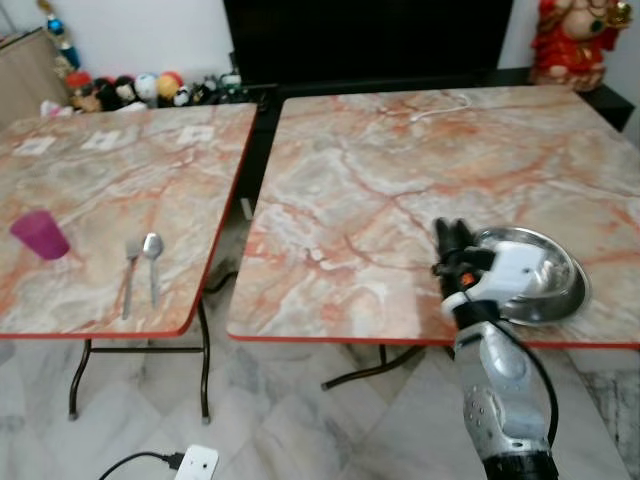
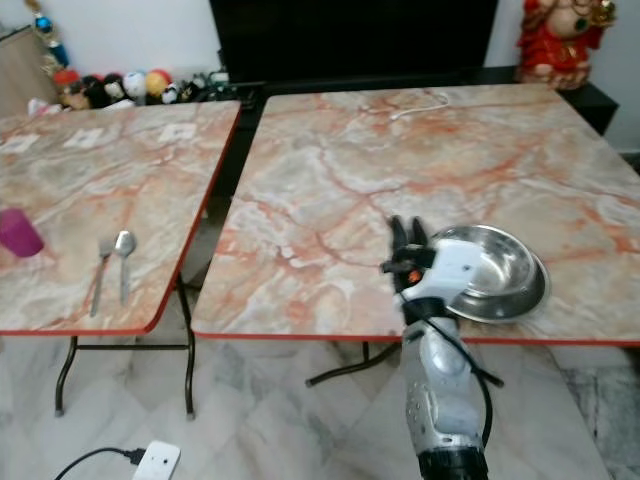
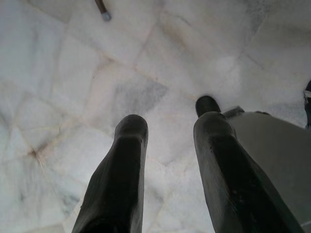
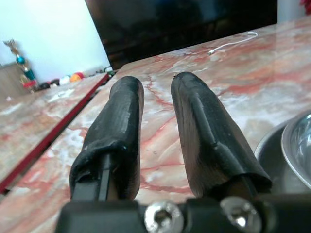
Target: Setting the table
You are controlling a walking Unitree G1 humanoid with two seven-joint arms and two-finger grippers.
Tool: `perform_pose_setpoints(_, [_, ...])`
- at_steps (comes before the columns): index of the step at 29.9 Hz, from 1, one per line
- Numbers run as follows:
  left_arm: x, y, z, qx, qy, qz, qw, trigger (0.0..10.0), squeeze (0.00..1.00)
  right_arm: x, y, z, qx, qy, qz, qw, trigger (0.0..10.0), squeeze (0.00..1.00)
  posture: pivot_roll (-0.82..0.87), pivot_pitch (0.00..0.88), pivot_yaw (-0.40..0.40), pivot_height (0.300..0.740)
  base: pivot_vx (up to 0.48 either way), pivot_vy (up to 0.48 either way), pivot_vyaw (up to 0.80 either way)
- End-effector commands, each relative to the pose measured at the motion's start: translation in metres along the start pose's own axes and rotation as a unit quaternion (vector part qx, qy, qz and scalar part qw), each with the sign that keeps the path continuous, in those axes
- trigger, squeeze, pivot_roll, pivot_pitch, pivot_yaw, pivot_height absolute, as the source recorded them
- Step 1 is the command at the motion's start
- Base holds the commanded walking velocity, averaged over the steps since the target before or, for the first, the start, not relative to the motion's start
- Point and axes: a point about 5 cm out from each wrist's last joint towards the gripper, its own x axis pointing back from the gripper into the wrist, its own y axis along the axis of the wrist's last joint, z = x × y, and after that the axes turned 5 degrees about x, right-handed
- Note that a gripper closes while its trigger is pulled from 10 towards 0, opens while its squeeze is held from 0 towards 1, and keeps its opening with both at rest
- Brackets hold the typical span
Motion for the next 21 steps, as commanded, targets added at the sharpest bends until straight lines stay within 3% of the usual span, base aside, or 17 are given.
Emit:
perform_pose_setpoints(1, [0.001,-0.004,0.003,0.012,0.005,0.007,1.0,10.0,0.0,-0.002,0.002,-0.001,0.009,0.004,-0.003,1.0,10.0,0.0,-0.12,0.001,0.064,0.74,0.0,0.334,0.0])
perform_pose_setpoints(9, [0.001,-0.004,0.007,0.013,0.011,0.009,1.0,10.0,0.0,-0.008,0.001,0.014,0.008,0.021,-0.001,1.0,10.0,0.0,-0.11,0.0,0.072,0.74,0.0,0.48,0.0])
perform_pose_setpoints(21, [0.001,-0.005,0.005,0.01,0.01,0.012,1.0,10.0,0.0,-0.011,-0.003,0.016,0.013,0.006,0.01,1.0,10.0,0.0,-0.12,0.0,0.07,0.74,0.0,0.48,0.0])
